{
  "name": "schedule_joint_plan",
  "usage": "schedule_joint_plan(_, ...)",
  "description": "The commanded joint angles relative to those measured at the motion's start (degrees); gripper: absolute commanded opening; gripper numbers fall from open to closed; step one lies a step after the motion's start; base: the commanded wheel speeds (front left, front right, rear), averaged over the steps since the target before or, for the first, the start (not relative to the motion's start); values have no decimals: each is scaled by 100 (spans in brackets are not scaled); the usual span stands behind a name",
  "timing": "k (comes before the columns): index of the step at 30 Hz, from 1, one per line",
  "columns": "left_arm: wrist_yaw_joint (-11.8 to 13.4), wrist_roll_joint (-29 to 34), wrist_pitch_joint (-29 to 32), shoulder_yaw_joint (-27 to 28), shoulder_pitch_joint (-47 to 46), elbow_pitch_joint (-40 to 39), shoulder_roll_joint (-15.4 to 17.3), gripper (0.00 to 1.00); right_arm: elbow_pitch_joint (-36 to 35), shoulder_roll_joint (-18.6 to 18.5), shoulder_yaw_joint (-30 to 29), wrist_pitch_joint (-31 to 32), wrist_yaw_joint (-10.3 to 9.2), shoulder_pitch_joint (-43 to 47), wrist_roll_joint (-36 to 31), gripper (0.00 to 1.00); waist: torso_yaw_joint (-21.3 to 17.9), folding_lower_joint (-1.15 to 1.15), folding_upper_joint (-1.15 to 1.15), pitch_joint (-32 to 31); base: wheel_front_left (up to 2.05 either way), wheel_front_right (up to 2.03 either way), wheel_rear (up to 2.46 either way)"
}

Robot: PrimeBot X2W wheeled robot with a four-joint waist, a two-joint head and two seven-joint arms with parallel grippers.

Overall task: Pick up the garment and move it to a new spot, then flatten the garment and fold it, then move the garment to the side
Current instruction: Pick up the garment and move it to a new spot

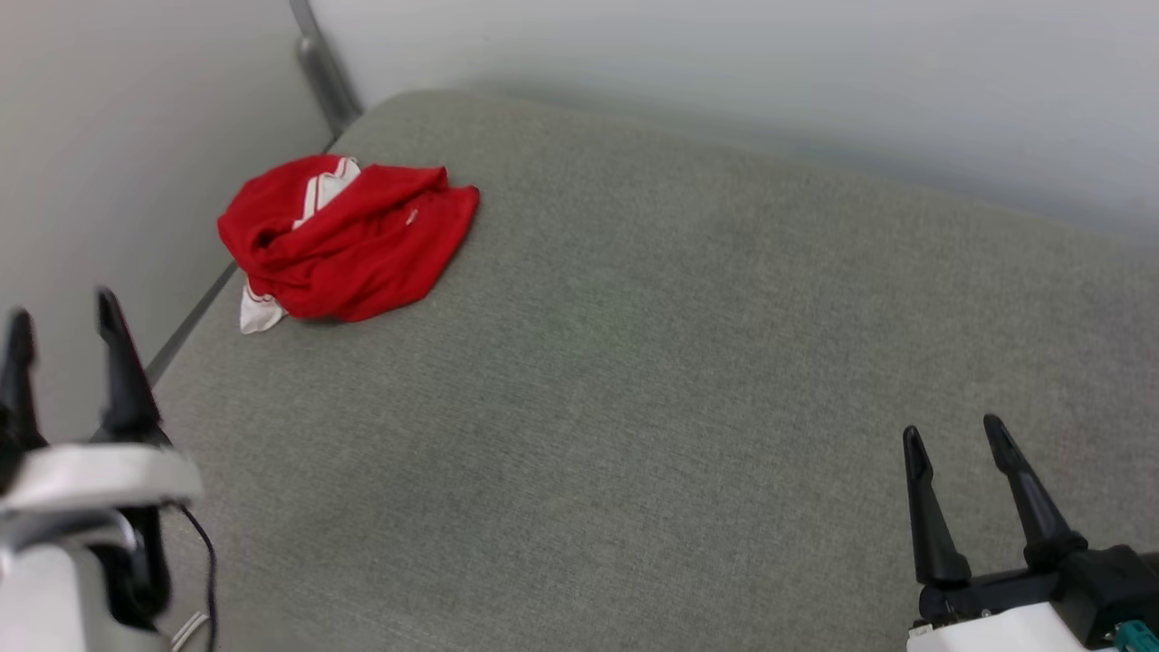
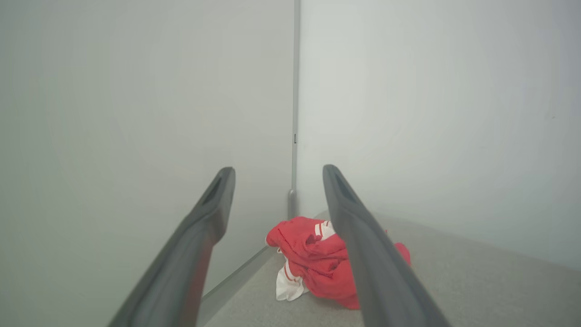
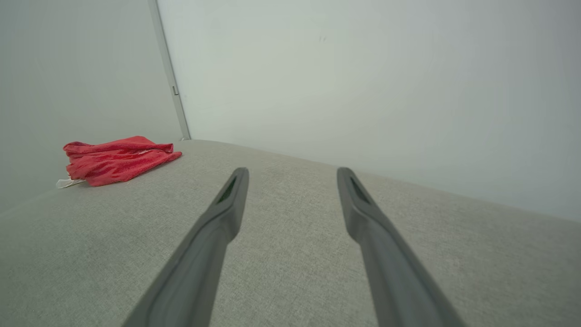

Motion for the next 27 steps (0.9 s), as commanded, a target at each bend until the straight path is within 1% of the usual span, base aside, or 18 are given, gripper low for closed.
schedule_joint_plan(1, -70, -52, -14, 71, -293, 90, 139, 100, -47, 1, -23, -12, -2, -93, -67, 100, -110, 0, 0, 279, 0, 0, 0)
schedule_joint_plan(6, -204, -350, -14, 258, -1427, 594, 738, 100, -239, 1, -117, -13, -2, -347, -317, 100, -299, 0, 0, 842, 0, 0, 0)
schedule_joint_plan(9, -235, -528, -14, 305, -2091, 1020, 1138, 100, -375, 0, -185, -12, -2, -513, -436, 100, -420, 0, 0, 1192, 0, 0, 0)
schedule_joint_plan(12, -246, -847, -14, 371, -2684, 1442, 1508, 100, -528, 0, -236, -12, -2, -657, -552, 100, -512, 0, 0, 1491, 0, 0, 0)
schedule_joint_plan(16, -252, -1328, -11, 81, -3137, 1970, 2096, 100, -741, 0, -219, -12, -2, -826, -701, 100, -658, 0, 0, 1835, 0, 0, 0)
schedule_joint_plan(20, -251, -1960, 240, -364, -3524, 2538, 2605, 100, -964, 0, -253, -12, -2, -985, -799, 100, -733, 0, 0, 2161, 0, 0, 0)
schedule_joint_plan(21, -251, -1960, 240, -364, -3524, 2538, 2605, 100, -964, 0, -253, -12, -2, -985, -799, 100, -733, 0, 0, 2161, 0, 0, 0)
schedule_joint_plan(27, -251, -2793, 860, -1301, -3864, 3047, 3131, 100, -1244, 0, -205, -12, -2, -1202, -1037, 100, -771, 0, 0, 2591, 0, 0, 0)
